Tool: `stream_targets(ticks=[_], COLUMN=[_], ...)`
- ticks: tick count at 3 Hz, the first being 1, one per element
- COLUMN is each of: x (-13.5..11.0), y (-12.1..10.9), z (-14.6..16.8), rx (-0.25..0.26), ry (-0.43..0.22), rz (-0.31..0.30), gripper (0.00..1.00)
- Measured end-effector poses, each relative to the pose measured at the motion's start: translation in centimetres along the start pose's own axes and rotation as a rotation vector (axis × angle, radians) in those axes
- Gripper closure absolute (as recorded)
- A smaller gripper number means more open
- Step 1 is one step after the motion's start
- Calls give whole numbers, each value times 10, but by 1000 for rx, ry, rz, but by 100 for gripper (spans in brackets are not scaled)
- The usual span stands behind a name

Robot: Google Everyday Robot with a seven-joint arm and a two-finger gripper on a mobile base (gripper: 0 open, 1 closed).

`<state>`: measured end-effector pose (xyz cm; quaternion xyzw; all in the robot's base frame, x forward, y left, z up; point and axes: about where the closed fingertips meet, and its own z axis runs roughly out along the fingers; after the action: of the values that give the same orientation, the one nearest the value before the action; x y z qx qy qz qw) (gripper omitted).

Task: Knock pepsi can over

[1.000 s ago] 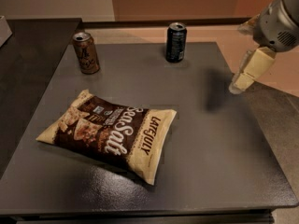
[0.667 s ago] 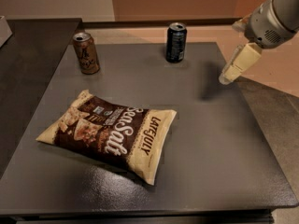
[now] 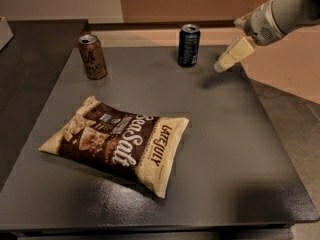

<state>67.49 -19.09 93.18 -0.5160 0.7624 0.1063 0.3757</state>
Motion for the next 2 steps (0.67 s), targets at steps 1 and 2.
stream_targets(ticks=[1,2], x=[-13,-29], y=[-22,-39], z=[33,63], rx=[-25,-46], ry=[-89,-176], rz=[40,69], gripper=[0,0])
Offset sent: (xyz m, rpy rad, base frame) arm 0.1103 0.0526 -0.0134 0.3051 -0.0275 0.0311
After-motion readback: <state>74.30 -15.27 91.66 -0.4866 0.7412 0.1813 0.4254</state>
